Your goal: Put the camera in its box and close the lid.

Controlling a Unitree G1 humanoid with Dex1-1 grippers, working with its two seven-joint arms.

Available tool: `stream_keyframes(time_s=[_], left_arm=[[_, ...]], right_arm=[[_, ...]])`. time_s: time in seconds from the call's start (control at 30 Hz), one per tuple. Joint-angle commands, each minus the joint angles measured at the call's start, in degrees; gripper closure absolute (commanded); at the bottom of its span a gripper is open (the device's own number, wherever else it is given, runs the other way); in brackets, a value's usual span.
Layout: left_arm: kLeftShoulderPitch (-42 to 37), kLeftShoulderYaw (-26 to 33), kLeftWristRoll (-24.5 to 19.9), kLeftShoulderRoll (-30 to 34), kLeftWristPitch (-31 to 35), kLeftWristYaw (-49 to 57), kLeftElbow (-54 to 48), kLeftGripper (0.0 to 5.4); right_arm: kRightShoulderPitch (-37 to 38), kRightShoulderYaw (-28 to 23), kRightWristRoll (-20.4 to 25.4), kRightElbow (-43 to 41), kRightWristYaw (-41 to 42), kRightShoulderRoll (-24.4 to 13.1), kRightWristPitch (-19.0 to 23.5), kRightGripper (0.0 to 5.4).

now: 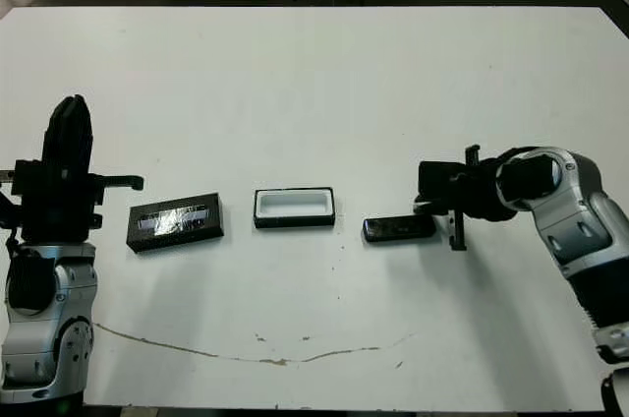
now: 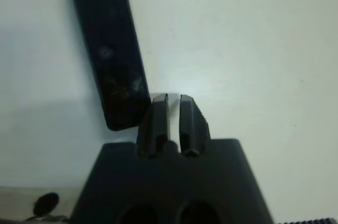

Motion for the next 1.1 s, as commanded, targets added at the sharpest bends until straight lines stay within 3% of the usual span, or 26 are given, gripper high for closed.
stream_keyframes(time_s=[0.03,0.3,0.43,0.7,0.83,0.93,1.1], left_arm=[[0.8,0.3,-0.5,0.0,-0.1,-0.4,1.1,5.38],[0.9,0.4,-0.3,0.3,-0.1,-0.1,1.0,5.38],[0.9,0.4,0.1,0.4,-0.1,-0.1,1.0,5.38],[1.0,0.4,-0.7,0.1,0.6,0.0,0.5,5.38],[1.1,0.3,-0.1,0.1,0.6,0.4,0.4,5.38],[1.1,0.3,0.2,0.3,0.3,0.3,0.5,5.38],[1.2,0.5,-0.7,0.2,0.6,0.2,0.5,5.38]], right_arm=[[3.9,-1.0,1.5,-8.1,2.5,-3.0,6.2,5.40],[7.2,-2.9,6.3,-12.4,4.4,-5.1,9.0,5.40],[7.4,-3.0,7.3,-19.2,5.6,-7.2,14.4,5.40],[9.0,-3.1,8.5,-23.9,4.8,-9.3,16.6,5.40],[9.7,-4.0,11.1,-22.8,4.6,-8.6,16.7,5.40],[10.0,-4.0,10.4,-23.1,2.6,-9.0,18.3,5.40],[12.3,-7.4,7.5,-19.9,-5.9,-8.6,13.2,5.40]])
